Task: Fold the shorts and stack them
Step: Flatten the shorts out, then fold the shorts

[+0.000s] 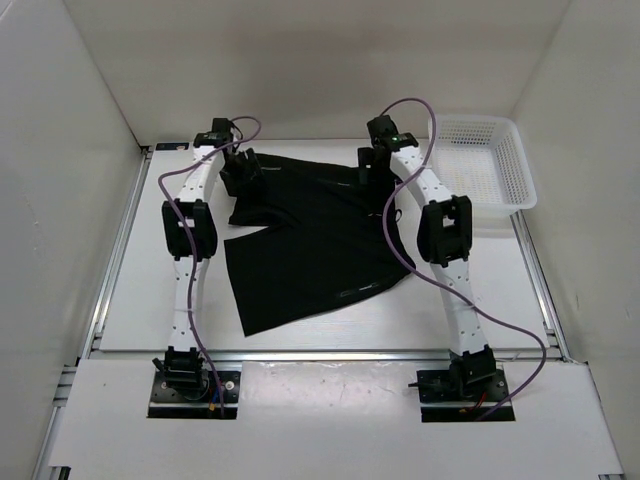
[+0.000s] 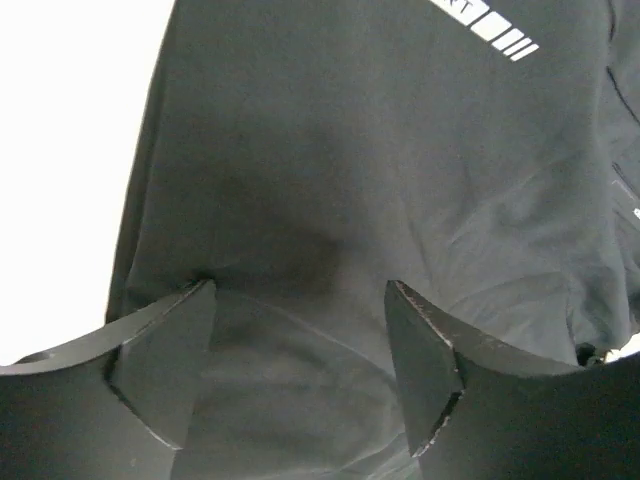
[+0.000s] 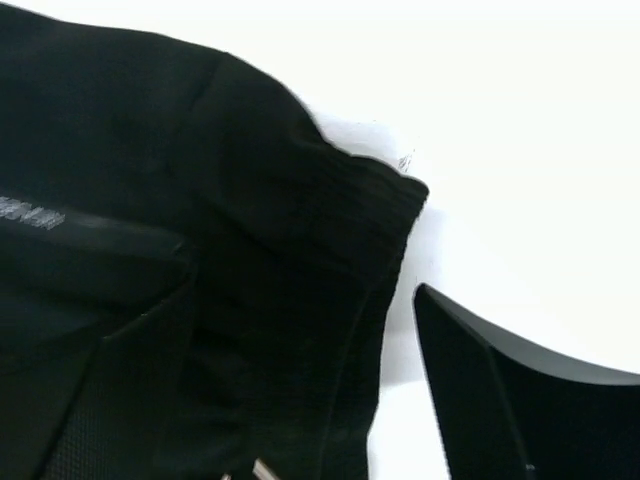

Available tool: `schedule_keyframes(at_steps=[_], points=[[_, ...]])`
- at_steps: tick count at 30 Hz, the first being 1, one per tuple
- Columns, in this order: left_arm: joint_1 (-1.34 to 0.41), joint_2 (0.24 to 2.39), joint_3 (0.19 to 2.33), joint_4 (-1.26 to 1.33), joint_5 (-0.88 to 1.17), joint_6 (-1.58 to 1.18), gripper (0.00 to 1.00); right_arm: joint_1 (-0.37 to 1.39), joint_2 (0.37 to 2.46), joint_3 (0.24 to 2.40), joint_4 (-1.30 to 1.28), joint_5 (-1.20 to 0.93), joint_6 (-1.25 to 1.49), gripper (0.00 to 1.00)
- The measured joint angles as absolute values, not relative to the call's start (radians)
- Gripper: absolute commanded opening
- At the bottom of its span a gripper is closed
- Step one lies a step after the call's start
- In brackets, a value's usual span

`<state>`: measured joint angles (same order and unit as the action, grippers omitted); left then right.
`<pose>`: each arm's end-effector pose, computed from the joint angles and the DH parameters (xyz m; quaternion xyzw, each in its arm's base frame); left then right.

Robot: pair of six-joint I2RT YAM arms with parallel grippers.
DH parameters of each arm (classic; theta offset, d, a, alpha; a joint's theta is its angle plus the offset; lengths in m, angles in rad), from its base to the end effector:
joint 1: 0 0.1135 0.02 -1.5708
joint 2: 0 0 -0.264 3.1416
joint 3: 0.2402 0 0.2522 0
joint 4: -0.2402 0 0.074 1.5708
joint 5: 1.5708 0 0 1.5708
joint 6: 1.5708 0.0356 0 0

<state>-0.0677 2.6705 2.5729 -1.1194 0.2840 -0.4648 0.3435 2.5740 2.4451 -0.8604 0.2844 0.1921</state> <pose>0.5404 -0.0466 0.1677 -0.1678 0.9603 -0.1802 0.1314 0.5237 0.1767 0.1930 -0.0312 0.9487 -0.0558 0.3096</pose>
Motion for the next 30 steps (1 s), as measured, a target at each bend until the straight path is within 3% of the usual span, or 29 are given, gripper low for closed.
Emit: schedule_keyframes(at_steps=[1, 4, 11, 17, 20, 25, 30], points=[[-0.066, 2.667, 2.573, -1.118, 0.276, -0.467, 0.82, 0.343, 2.551, 2.431, -0.855, 0.274, 0.189, 0.97], [-0.060, 2.619, 2.563, -1.118, 0.244, -0.466, 1.00, 0.345, 2.439, 2.389, -0.831, 0.249, 0.181, 0.99], [-0.054, 2.210, 2.413, -1.093, 0.164, -0.467, 1.00, 0.352, 1.987, 2.156, -0.733, 0.205, 0.204, 0.99], [-0.108, 1.651, 1.959, -0.992, 0.078, -0.472, 1.00, 0.371, 1.611, 1.749, -0.675, 0.145, 0.264, 0.99], [-0.175, 1.475, 1.694, -0.980, 0.049, -0.493, 1.00, 0.393, 1.505, 1.517, -0.675, 0.117, 0.298, 0.99], [-0.289, 1.418, 1.305, -0.984, 0.028, -0.578, 1.00, 0.413, 1.363, 1.151, -0.697, 0.046, 0.351, 0.99], [-0.382, 1.420, 1.082, -0.992, 0.027, -0.680, 0.98, 0.406, 1.213, 0.970, -0.704, -0.053, 0.377, 0.92]])
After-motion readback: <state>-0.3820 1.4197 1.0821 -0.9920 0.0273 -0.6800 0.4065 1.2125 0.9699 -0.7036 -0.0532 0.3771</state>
